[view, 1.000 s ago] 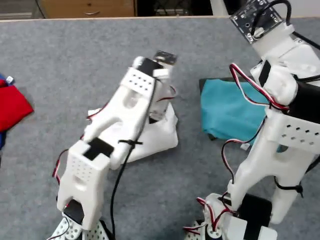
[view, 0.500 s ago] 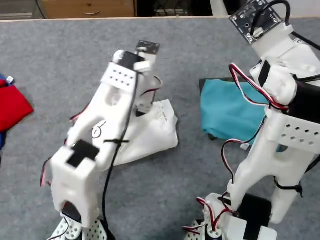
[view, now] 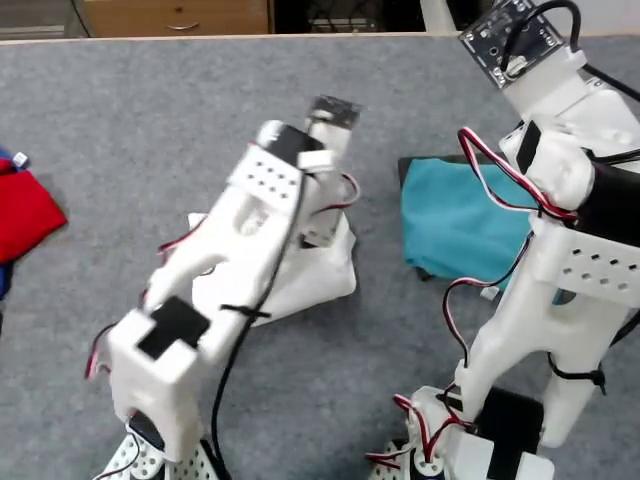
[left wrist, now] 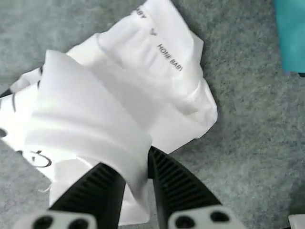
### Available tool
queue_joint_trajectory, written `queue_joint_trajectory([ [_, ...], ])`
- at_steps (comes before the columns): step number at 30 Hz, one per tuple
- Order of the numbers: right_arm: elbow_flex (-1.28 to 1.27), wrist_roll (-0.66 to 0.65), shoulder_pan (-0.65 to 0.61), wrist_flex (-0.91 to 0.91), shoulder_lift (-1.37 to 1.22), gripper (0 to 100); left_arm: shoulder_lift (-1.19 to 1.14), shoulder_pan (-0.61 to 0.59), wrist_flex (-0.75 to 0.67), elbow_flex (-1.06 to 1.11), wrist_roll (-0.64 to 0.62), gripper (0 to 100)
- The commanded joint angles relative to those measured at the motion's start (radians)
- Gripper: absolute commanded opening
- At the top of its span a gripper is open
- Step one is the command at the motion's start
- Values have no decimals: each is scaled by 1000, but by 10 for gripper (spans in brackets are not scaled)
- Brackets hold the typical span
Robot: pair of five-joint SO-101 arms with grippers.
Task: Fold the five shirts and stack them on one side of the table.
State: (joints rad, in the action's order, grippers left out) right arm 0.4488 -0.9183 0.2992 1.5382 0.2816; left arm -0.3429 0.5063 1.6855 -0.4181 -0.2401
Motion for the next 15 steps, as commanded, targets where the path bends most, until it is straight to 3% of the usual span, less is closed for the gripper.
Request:
queue_joint_trajectory([
  [1, -1, -9, 8, 2, 35, 15, -78, 12, -5, -119, -15, 47],
  [6, -1, -6, -3, 0, 33, 15, -158, -41, 38, -269, -160, 256],
  [11, 2, 25, -78, 55, 35, 15, -146, -88, 77, -441, -178, 255],
  [15, -1, 120, -147, 98, 28, 15, -61, -243, 75, -487, -110, 155],
])
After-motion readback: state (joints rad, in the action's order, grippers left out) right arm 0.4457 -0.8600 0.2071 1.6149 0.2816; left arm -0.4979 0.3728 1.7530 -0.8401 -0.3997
